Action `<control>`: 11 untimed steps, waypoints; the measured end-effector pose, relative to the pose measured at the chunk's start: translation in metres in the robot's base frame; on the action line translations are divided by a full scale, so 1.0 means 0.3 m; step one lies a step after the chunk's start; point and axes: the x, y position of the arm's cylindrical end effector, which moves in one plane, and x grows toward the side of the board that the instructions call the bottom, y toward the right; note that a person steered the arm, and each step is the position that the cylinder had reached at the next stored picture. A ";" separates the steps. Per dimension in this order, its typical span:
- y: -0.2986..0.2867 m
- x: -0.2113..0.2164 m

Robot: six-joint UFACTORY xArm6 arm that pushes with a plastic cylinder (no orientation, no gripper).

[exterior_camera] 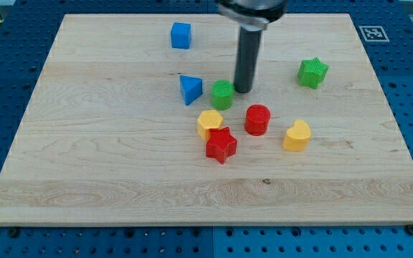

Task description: Drag the blue triangle towards the top right side of the yellow hexagon

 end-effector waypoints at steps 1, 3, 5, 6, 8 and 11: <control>0.000 0.000; -0.295 -0.038; -0.503 -0.025; -0.452 0.034; -0.385 0.075; -0.164 0.079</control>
